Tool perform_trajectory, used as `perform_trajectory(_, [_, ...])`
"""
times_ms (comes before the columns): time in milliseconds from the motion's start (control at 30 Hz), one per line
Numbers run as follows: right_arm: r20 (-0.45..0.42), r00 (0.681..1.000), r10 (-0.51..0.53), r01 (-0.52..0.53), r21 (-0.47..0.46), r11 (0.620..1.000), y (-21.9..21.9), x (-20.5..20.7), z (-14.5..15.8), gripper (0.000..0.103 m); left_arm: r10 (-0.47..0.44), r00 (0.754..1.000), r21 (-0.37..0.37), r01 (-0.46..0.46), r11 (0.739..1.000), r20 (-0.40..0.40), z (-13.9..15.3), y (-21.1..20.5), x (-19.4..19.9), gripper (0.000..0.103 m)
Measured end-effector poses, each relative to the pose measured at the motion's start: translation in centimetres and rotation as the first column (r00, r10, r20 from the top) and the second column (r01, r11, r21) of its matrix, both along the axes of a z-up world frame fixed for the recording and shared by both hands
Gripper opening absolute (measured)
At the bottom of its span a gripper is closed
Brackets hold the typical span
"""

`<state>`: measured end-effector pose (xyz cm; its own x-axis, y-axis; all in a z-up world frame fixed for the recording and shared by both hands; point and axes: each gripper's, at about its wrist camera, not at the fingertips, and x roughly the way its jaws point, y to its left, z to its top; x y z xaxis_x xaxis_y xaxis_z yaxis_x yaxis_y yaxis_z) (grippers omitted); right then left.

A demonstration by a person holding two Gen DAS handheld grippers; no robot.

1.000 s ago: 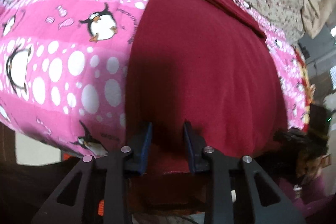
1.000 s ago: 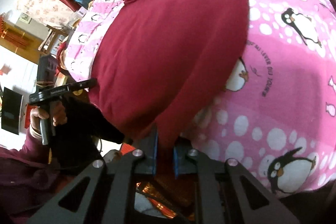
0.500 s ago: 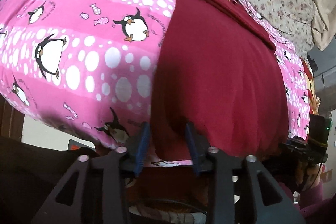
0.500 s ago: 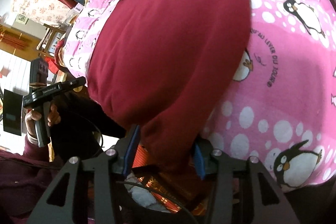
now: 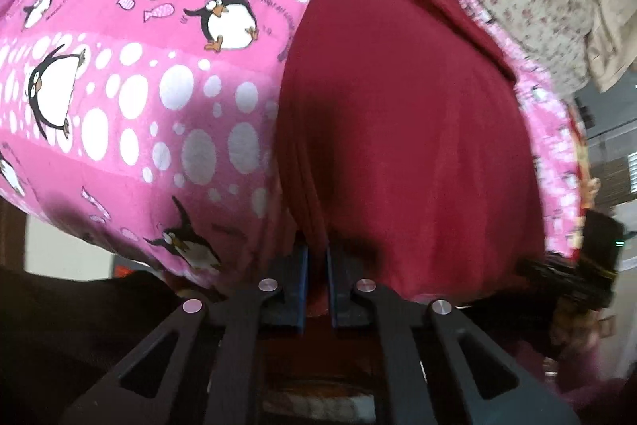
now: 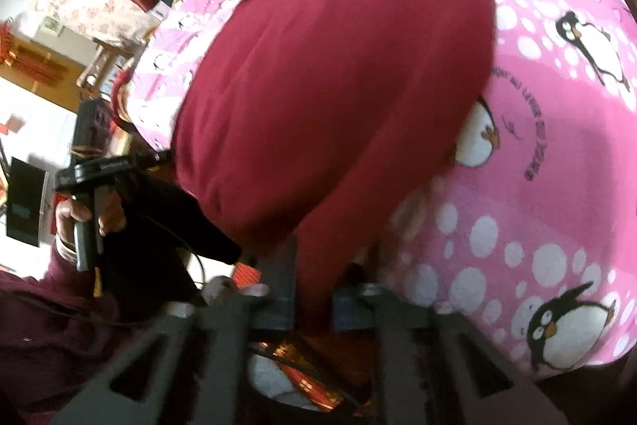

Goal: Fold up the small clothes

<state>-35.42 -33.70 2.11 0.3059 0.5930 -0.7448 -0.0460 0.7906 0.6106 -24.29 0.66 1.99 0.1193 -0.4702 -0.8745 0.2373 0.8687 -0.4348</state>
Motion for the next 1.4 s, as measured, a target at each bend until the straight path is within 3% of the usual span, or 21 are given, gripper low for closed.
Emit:
perform_trajectory(200, [0.147, 0.988, -0.042, 0.026, 0.112, 0.993, -2.1, 0.6, 4.2, 0.012, 0.018, 0.995, -0.161, -0.002, 0.987, 0.096, 5.9, 0.8, 1.1, 0.000])
perform_trajectory(333, [0.265, 0.957, -0.121, 0.085, 0.143, 0.986, -4.6, 2.4, 7.5, 0.012, 0.041, 0.984, -0.191, -0.007, 0.981, 0.172, 8.3, -0.7, 3.8, 0.000])
perform_trajectory(500, [0.332, 0.919, -0.213, 0.186, 0.113, 0.976, -7.0, 5.8, 9.5, 0.012, 0.110, 0.961, -0.239, -0.048, 0.970, 0.253, 9.8, -2.9, 9.2, 0.000])
perform_trajectory(633, [0.357, 0.898, -0.256, 0.248, 0.069, 0.966, -8.2, 9.8, 10.4, 0.012, 0.150, 0.944, -0.230, -0.082, 0.970, 0.295, 9.7, -4.4, 13.8, 0.000])
perform_trajectory(800, [0.350, 0.883, -0.313, 0.309, 0.070, 0.948, -10.6, 13.6, 10.0, 0.012, 0.192, 0.939, -0.237, -0.125, 0.963, 0.285, 8.6, -6.4, 18.6, 0.000])
perform_trajectory(1000, [0.329, 0.889, -0.320, 0.333, 0.019, 0.943, -11.6, 18.0, 8.6, 0.012, 0.184, 0.922, -0.163, -0.135, 0.977, 0.339, 8.0, -8.2, 20.6, 0.000])
perform_trajectory(1400, [0.349, 0.880, -0.323, 0.372, -0.082, 0.925, -12.7, 24.4, 7.9, 0.012, 0.201, 0.908, -0.146, -0.157, 0.977, 0.368, 8.2, -10.3, 25.9, 0.000])
